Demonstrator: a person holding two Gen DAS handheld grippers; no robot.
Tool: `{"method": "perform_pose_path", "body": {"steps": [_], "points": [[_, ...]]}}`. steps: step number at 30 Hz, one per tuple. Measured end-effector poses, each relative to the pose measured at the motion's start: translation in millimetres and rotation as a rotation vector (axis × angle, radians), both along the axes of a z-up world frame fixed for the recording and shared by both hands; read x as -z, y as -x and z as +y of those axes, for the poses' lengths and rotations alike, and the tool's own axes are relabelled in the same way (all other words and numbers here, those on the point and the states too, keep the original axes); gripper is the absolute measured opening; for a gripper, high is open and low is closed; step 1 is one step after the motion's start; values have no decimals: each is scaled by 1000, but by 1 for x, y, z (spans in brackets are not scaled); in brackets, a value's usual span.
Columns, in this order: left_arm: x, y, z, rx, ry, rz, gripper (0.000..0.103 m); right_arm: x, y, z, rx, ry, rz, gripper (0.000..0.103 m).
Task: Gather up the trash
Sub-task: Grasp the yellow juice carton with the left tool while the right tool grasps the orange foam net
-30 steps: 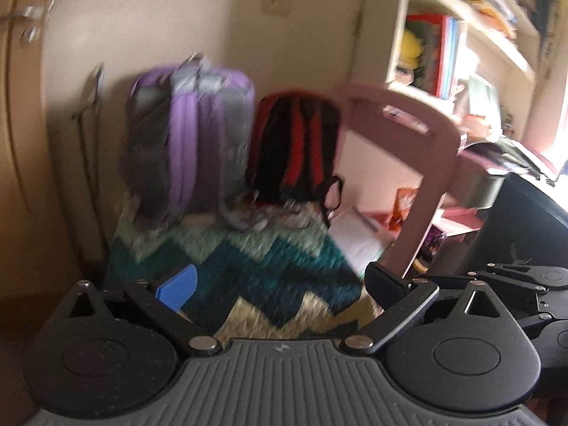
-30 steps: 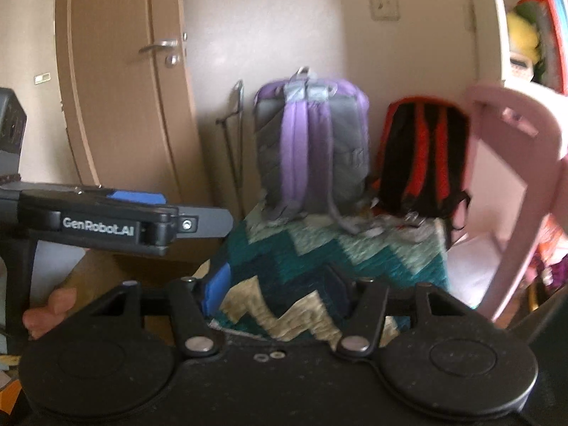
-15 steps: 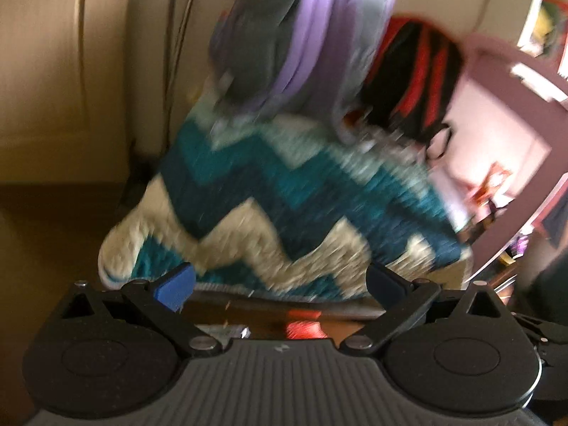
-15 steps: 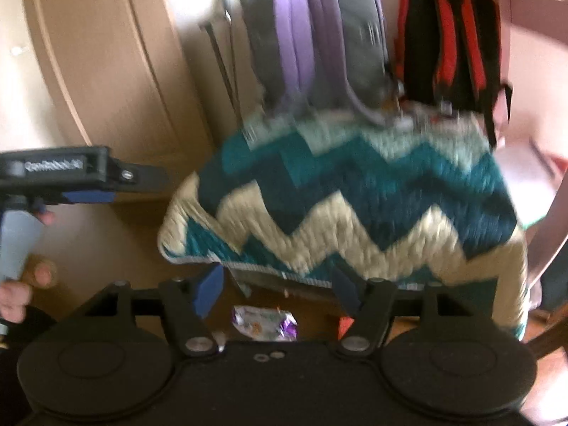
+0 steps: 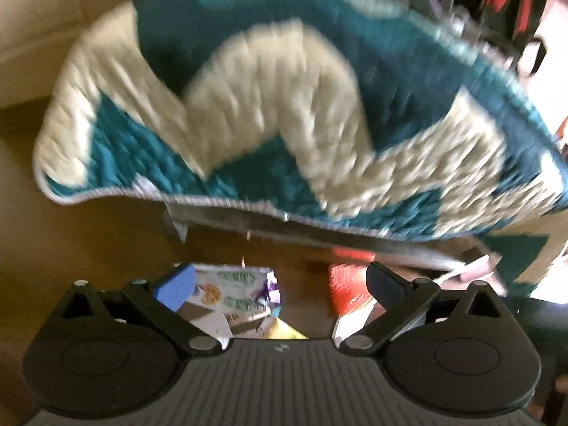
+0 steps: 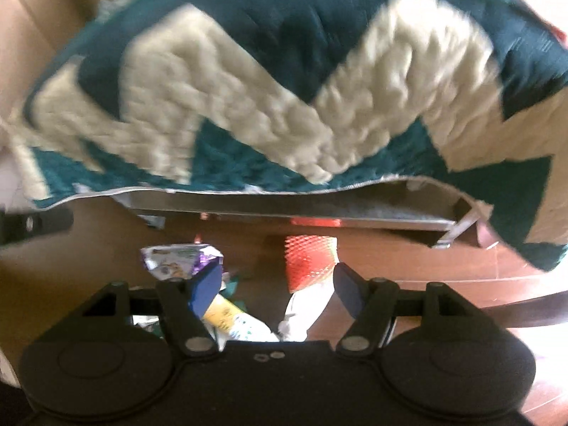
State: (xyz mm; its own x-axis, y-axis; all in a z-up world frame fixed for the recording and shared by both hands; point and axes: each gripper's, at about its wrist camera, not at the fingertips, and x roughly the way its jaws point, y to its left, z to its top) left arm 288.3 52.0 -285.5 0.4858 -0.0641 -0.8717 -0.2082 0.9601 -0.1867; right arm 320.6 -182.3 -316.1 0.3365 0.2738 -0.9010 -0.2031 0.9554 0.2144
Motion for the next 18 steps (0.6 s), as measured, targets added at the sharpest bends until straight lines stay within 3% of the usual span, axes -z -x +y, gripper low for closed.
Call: {"method": "perform_pose_path", "body": {"steps": [3, 11, 18], "points": [[37, -11, -6, 16, -1, 70, 103, 33, -14, -1, 36, 12, 8, 69], [126, -21, -29, 110, 14, 247, 102, 117, -41, -8, 101, 16, 186, 68], [181, -32, -37, 5, 66, 397, 102, 162, -53, -12, 256, -14, 250, 67]]}}
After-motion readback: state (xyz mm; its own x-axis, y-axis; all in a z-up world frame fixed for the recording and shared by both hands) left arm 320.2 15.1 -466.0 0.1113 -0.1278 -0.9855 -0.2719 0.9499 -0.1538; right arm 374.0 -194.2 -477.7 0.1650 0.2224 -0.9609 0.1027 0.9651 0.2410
